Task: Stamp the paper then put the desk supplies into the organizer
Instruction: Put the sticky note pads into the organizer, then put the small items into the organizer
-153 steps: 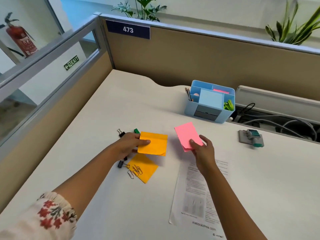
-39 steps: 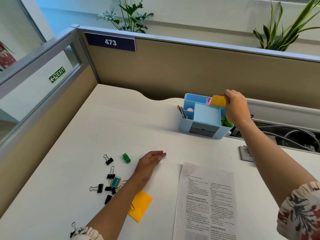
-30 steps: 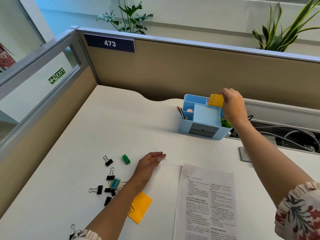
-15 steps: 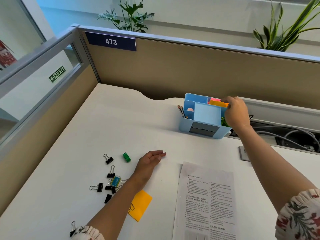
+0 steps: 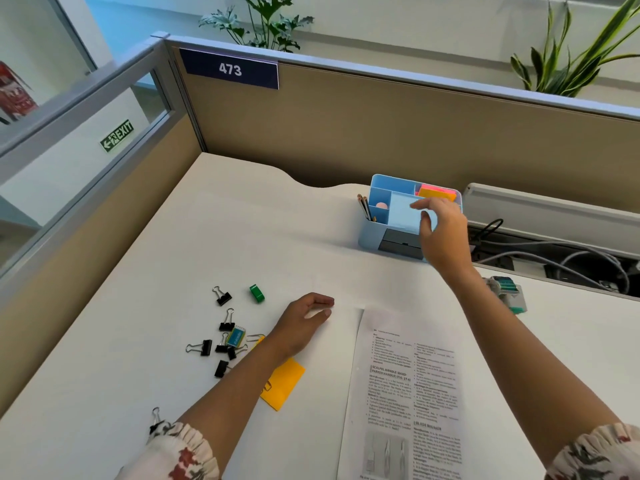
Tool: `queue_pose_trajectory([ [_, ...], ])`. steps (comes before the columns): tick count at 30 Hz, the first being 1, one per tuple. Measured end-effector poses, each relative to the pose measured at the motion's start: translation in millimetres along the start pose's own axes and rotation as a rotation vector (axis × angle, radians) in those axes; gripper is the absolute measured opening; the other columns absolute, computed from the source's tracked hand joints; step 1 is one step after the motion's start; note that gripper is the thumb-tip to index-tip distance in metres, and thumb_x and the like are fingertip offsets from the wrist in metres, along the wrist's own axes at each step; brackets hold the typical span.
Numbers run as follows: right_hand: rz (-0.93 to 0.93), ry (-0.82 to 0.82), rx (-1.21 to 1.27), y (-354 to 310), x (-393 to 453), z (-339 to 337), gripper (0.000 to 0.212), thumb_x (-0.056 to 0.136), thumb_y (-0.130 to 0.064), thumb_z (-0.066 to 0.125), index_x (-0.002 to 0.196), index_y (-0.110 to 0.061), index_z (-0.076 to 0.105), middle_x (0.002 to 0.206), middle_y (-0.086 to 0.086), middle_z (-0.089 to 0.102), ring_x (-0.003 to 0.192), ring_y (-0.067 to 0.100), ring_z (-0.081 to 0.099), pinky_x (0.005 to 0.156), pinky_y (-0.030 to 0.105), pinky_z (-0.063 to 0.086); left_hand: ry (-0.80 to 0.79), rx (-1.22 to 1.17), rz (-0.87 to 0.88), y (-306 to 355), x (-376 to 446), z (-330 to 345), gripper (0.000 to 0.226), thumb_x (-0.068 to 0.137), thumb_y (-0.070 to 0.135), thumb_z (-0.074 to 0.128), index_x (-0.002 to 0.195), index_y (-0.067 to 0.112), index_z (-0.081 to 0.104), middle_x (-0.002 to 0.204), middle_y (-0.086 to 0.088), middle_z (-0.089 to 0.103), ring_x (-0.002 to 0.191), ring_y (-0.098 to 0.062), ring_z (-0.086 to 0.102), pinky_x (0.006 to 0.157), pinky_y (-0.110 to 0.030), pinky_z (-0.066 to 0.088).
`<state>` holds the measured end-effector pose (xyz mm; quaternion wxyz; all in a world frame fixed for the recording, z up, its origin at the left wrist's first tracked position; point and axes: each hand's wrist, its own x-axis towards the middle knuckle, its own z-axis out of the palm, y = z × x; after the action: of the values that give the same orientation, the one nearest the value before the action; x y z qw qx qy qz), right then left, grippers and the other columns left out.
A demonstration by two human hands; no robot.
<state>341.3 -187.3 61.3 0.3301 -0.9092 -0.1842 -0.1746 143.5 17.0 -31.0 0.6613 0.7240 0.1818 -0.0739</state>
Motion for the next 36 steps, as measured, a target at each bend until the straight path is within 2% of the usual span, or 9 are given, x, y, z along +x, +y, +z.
queue_pose_trajectory([
  [6, 0.025, -0.034, 0.131, -37, -46, 10, 0.016, 0.091, -0.002, 0.061, 0.102, -0.012, 0.068, 0.109, 0.005, 0.067, 0.105, 0.015, 0.054, 0.086, 0.02, 0.041, 0.009, 0.248, 0.088, -3, -19, 1, 0.02, 0.091, 0.02, 0.062, 0.111, 0.024, 0.064, 0.114, 0.015, 0.064, 0.11, 0.003, 0.055, 0.088, -0.003, 0.037],
  [9, 0.013, -0.051, 0.196, -55, -75, 19, 0.018, 0.089, 0.0, 0.061, 0.1, -0.012, 0.069, 0.104, 0.003, 0.068, 0.099, 0.01, 0.054, 0.086, 0.022, 0.045, 0.08, 0.305, 0.157, -1, -28, -12, 0.017, 0.091, 0.016, 0.062, 0.107, 0.023, 0.065, 0.111, 0.013, 0.065, 0.107, 0.0, 0.056, 0.086, -0.002, 0.037],
  [13, -0.033, -0.138, 0.234, -71, -116, 36, 0.023, 0.087, 0.001, 0.058, 0.098, -0.016, 0.069, 0.1, -0.002, 0.069, 0.097, 0.015, 0.059, 0.089, 0.029, 0.046, 0.192, 0.343, 0.156, 0, -39, -40, 0.017, 0.091, 0.015, 0.063, 0.104, 0.024, 0.066, 0.109, 0.012, 0.065, 0.102, 0.002, 0.054, 0.087, -0.014, 0.038],
  [17, -0.001, -0.296, 0.26, -89, -155, 53, 0.023, 0.088, -0.003, 0.057, 0.101, -0.019, 0.068, 0.101, -0.006, 0.067, 0.098, 0.012, 0.056, 0.087, 0.026, 0.044, 0.219, 0.415, 0.14, -3, -50, -70, 0.018, 0.088, 0.017, 0.067, 0.103, 0.027, 0.065, 0.107, 0.01, 0.064, 0.104, -0.004, 0.053, 0.085, -0.018, 0.037],
  [21, 0.018, -0.471, 0.259, -106, -192, 63, 0.021, 0.091, -0.012, 0.058, 0.11, -0.021, 0.064, 0.107, -0.004, 0.064, 0.098, 0.01, 0.053, 0.087, 0.022, 0.04, 0.21, 0.573, 0.104, -12, -58, -93, 0.022, 0.084, 0.02, 0.072, 0.103, 0.027, 0.065, 0.105, 0.007, 0.064, 0.108, -0.013, 0.054, 0.094, -0.034, 0.046],
  [24, 0.062, -0.625, 0.215, -117, -216, 70, 0.033, 0.089, -0.025, 0.065, 0.121, -0.023, 0.055, 0.117, -0.004, 0.057, 0.106, 0.011, 0.051, 0.093, 0.025, 0.043, 0.242, 0.687, 0.089, -16, -67, -102, 0.024, 0.081, 0.023, 0.075, 0.103, 0.026, 0.065, 0.098, 0.01, 0.062, 0.105, -0.015, 0.053, 0.095, -0.041, 0.047],
  [27, 0.12, -0.755, 0.138, -128, -232, 76, 0.063, 0.079, -0.04, 0.075, 0.132, -0.022, 0.046, 0.131, -0.003, 0.046, 0.118, 0.014, 0.044, 0.096, 0.021, 0.037, 0.273, 0.716, 0.086, -19, -75, -105, 0.027, 0.08, 0.021, 0.076, 0.105, 0.025, 0.065, 0.101, 0.007, 0.064, 0.106, -0.017, 0.052, 0.094, -0.04, 0.046],
  [29, 0.149, -0.776, 0.097, -133, -237, 78, 0.078, 0.073, -0.042, 0.081, 0.137, -0.022, 0.041, 0.136, -0.002, 0.041, 0.124, 0.015, 0.042, 0.098, 0.023, 0.038, 0.273, 0.727, 0.085, -22, -78, -107, 0.033, 0.077, 0.02, 0.078, 0.105, 0.026, 0.064, 0.106, 0.004, 0.062, 0.108, -0.018, 0.05, 0.094, -0.039, 0.045],
  [36, 0.294, -0.764, 0.068, -140, -238, 85, 0.076, 0.069, -0.026, 0.085, 0.13, -0.019, 0.042, 0.129, 0.005, 0.044, 0.113, 0.022, 0.05, 0.088, 0.029, 0.045, 0.303, 0.71, 0.083, -25, -85, -109, 0.04, 0.073, 0.017, 0.08, 0.108, 0.024, 0.062, 0.111, 0.001, 0.056, 0.109, -0.017, 0.047, 0.093, -0.037, 0.045],
])
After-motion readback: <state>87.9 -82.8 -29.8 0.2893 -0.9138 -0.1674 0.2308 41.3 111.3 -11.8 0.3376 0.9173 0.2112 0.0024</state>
